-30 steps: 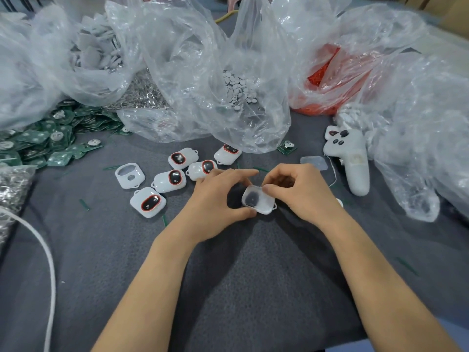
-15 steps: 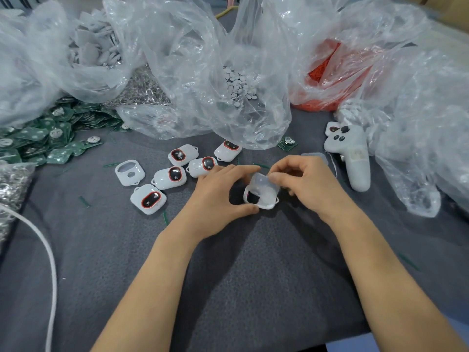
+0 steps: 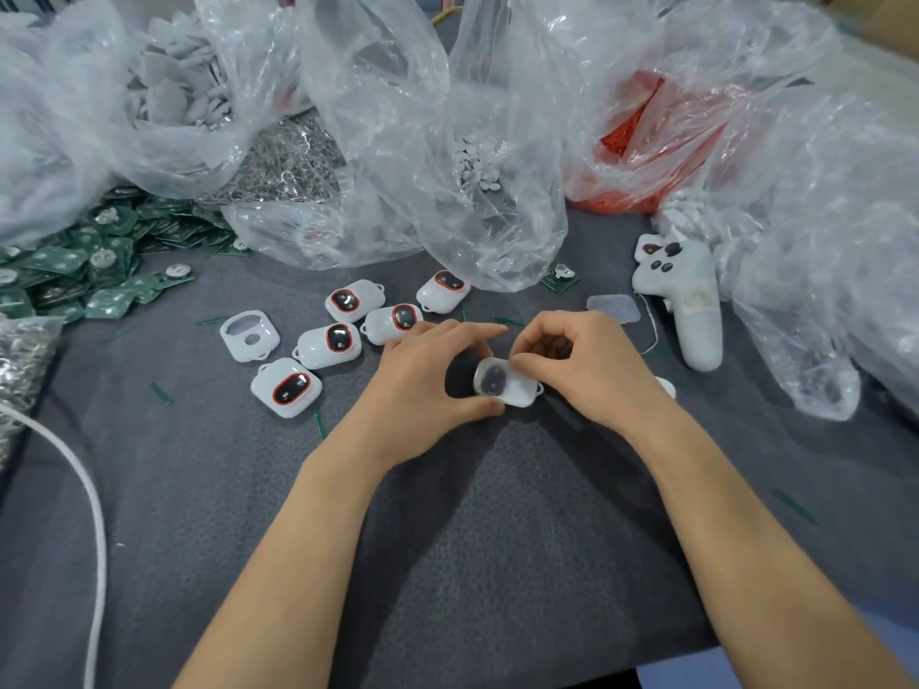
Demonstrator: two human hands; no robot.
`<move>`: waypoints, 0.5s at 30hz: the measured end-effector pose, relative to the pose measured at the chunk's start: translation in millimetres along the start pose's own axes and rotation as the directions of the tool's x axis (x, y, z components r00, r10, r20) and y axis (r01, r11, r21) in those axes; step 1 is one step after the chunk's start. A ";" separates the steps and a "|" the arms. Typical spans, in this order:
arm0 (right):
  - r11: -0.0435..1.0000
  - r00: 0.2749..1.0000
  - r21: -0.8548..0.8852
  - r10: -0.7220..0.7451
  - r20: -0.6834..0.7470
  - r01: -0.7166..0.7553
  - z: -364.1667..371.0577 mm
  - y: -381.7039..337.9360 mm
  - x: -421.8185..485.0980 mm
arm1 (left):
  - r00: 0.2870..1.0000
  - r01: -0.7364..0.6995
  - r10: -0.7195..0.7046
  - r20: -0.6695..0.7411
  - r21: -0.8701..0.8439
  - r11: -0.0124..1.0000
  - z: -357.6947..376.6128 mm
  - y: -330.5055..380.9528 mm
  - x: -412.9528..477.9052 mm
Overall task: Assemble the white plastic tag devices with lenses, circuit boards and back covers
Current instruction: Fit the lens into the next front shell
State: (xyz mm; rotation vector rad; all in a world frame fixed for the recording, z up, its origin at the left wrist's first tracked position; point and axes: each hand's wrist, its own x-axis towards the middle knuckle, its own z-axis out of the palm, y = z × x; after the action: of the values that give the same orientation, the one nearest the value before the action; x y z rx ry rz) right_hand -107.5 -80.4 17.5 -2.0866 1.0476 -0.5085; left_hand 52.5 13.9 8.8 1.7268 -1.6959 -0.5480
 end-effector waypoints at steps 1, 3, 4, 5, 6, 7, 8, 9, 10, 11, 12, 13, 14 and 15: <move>1.000 1.000 -0.006 -0.008 -0.003 0.008 0.4 -0.2 0.1 | 1.000 -0.002 0.002 0.000 0.000 1.000 -0.1 0.0 -0.1; 1.000 1.000 -0.013 -0.023 -0.004 0.023 1.1 -0.5 0.1 | 1.000 -0.006 0.006 -0.003 -0.003 1.000 -0.2 -0.1 0.0; 0.999 1.000 -0.013 -0.031 -0.003 0.031 1.3 -0.7 0.2 | 1.000 -0.009 0.009 -0.004 -0.004 1.000 -0.3 0.0 0.1; 0.999 0.999 -0.016 -0.039 -0.001 0.039 1.4 -0.8 0.1 | 1.000 -0.011 0.011 -0.006 -0.006 1.000 -0.4 0.1 0.1; 0.999 0.999 -0.021 -0.047 0.004 0.047 1.4 -0.9 0.0 | 1.000 -0.012 0.012 -0.009 -0.008 1.000 -0.2 0.1 0.2; 0.998 0.999 -0.027 -0.053 0.011 0.053 1.4 -0.8 -0.1 | 1.000 -0.012 0.012 -0.014 -0.012 1.000 0.0 0.2 0.2; 0.998 0.998 -0.028 -0.054 0.016 0.054 1.6 -0.7 -0.2 | 1.000 -0.014 0.013 -0.020 -0.018 1.000 0.3 0.2 0.3; 0.999 0.999 -0.021 -0.049 0.020 0.049 1.9 -0.6 -0.1 | 1.000 -0.018 0.017 -0.026 -0.030 0.999 0.5 0.3 0.2; 0.999 0.999 -0.005 -0.038 0.022 0.038 2.2 -0.3 -0.1 | 0.999 -0.026 0.024 -0.031 -0.047 0.999 0.8 0.3 0.4; 1.000 0.999 0.014 -0.027 0.021 0.027 2.5 0.0 0.1 | 0.999 -0.039 0.037 -0.034 -0.060 0.997 1.2 0.1 0.6; 0.999 1.000 0.029 -0.020 0.019 0.020 2.7 0.1 0.1 | 0.998 -0.051 0.049 -0.034 -0.061 0.997 1.5 -0.2 1.0; 0.999 1.000 0.035 -0.019 0.015 0.018 2.9 0.2 0.3 | 0.998 -0.055 0.054 -0.029 -0.051 0.997 1.9 -0.5 1.3; 0.999 1.000 0.033 -0.021 0.012 0.020 3.0 0.4 0.5 | 0.998 -0.052 0.052 -0.023 -0.039 0.998 2.1 -0.9 1.6; 0.999 1.000 0.027 -0.022 0.009 0.022 3.0 0.8 0.8 | 0.999 -0.048 0.047 -0.018 -0.031 0.998 2.4 -1.5 1.8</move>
State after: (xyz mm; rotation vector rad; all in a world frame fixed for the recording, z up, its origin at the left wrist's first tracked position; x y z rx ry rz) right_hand -105.6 -80.0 15.0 -2.0770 1.0087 -0.5204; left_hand 52.0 11.6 6.4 1.6603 -1.7031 -0.5343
